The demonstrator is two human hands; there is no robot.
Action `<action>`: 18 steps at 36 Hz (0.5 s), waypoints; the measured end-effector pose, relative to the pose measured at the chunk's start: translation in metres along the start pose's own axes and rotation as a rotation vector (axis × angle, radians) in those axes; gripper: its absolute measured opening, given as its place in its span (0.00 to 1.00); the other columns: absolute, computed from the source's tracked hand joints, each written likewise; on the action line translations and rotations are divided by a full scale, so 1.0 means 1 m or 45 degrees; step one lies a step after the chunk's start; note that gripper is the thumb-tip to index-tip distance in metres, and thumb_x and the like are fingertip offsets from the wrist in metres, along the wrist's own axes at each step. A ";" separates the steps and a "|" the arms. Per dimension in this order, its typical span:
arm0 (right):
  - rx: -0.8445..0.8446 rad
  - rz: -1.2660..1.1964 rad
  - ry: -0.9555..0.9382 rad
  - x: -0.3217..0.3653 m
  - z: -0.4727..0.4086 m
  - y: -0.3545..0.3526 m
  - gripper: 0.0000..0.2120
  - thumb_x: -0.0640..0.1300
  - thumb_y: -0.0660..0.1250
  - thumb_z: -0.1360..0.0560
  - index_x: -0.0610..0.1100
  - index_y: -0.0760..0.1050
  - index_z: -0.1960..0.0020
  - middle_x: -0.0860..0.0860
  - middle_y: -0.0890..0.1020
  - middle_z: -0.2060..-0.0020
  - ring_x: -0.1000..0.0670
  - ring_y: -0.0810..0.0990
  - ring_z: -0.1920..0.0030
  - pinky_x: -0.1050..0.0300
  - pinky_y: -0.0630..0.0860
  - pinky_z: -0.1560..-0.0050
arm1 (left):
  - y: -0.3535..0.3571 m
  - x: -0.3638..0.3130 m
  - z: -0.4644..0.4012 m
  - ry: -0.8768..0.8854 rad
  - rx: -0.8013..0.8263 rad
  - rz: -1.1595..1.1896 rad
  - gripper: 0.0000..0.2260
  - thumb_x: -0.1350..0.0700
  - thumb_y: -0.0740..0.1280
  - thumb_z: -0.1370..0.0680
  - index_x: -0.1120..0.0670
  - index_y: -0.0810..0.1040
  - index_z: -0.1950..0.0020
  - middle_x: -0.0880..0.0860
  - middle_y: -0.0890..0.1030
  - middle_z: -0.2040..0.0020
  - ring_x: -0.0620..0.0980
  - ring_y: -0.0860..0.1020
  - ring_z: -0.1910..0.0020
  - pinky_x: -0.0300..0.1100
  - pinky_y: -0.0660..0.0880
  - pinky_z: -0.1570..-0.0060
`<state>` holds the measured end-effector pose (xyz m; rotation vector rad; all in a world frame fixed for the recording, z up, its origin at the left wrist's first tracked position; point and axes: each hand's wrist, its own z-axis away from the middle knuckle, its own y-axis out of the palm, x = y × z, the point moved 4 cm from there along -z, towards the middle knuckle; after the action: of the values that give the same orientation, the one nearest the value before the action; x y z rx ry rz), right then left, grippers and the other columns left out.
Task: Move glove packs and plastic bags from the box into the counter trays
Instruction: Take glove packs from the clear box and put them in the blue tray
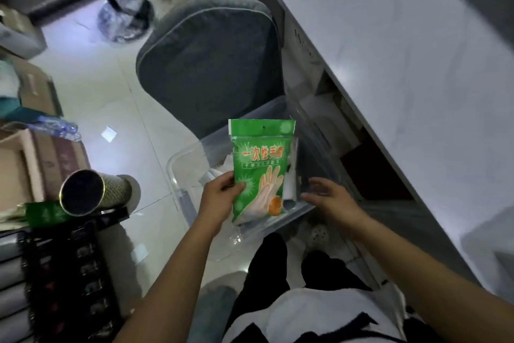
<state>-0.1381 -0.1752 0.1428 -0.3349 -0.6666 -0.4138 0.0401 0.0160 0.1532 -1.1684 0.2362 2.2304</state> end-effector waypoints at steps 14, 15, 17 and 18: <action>0.498 -0.290 -0.176 0.094 0.059 -0.001 0.17 0.42 0.74 0.31 0.41 0.81 0.43 0.37 0.83 0.45 0.33 0.81 0.45 0.28 0.72 0.41 | -0.013 -0.041 0.097 -0.041 0.109 0.491 0.21 0.59 0.74 0.33 0.58 0.81 0.40 0.58 0.84 0.44 0.56 0.83 0.48 0.56 0.79 0.49; 0.489 -0.276 -0.186 0.095 0.060 0.000 0.15 0.41 0.74 0.31 0.41 0.82 0.44 0.36 0.84 0.46 0.34 0.81 0.47 0.28 0.73 0.43 | -0.013 -0.040 0.098 -0.038 0.093 0.494 0.21 0.59 0.74 0.33 0.58 0.81 0.40 0.59 0.84 0.44 0.56 0.83 0.49 0.56 0.79 0.49; 0.462 -0.267 -0.198 0.095 0.062 0.001 0.14 0.39 0.74 0.31 0.40 0.82 0.46 0.36 0.84 0.48 0.36 0.83 0.51 0.31 0.77 0.47 | -0.013 -0.038 0.100 -0.033 0.064 0.511 0.21 0.60 0.74 0.33 0.58 0.81 0.40 0.58 0.84 0.44 0.56 0.84 0.49 0.56 0.80 0.49; 0.462 -0.269 -0.199 0.094 0.062 0.002 0.14 0.38 0.74 0.31 0.39 0.82 0.46 0.37 0.85 0.49 0.37 0.84 0.53 0.34 0.80 0.49 | -0.013 -0.037 0.101 -0.033 0.056 0.523 0.21 0.59 0.75 0.33 0.58 0.81 0.40 0.58 0.84 0.45 0.56 0.84 0.49 0.56 0.79 0.49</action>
<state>-0.1027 -0.1713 0.2503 0.0498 -0.9180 -0.4603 -0.0059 0.0522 0.2447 -1.1465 0.5554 2.5743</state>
